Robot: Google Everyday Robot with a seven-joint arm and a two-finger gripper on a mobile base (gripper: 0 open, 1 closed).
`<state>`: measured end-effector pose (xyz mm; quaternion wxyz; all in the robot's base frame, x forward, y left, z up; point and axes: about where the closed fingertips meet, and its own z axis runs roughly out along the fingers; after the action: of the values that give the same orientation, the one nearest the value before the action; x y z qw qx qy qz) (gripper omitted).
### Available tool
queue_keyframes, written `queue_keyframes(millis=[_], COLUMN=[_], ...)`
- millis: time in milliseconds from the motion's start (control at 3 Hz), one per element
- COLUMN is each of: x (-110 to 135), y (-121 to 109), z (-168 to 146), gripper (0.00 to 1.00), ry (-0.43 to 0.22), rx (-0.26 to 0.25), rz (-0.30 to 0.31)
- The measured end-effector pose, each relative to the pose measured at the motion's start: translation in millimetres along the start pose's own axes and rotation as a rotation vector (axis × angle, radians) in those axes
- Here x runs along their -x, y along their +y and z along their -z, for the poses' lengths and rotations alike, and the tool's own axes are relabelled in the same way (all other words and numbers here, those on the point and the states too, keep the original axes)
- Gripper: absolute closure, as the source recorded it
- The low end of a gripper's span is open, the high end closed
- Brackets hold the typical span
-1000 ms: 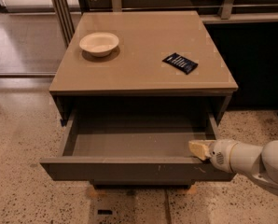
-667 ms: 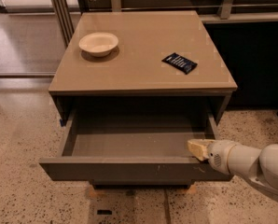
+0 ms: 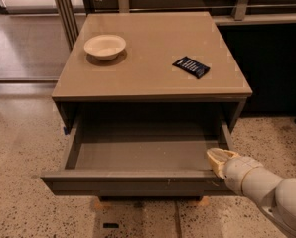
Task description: Open top drawer
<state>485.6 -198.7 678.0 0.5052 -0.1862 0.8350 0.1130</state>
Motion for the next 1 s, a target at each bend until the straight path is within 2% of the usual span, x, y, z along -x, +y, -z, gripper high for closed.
queue_keyframes(millis=[667, 1000], x=[0.2, 8.0], y=[0.0, -0.4], z=[0.0, 3.1], gripper=[0.44, 0.21], ry=[0.0, -0.027], rx=[0.0, -0.006], rz=[0.0, 0.028])
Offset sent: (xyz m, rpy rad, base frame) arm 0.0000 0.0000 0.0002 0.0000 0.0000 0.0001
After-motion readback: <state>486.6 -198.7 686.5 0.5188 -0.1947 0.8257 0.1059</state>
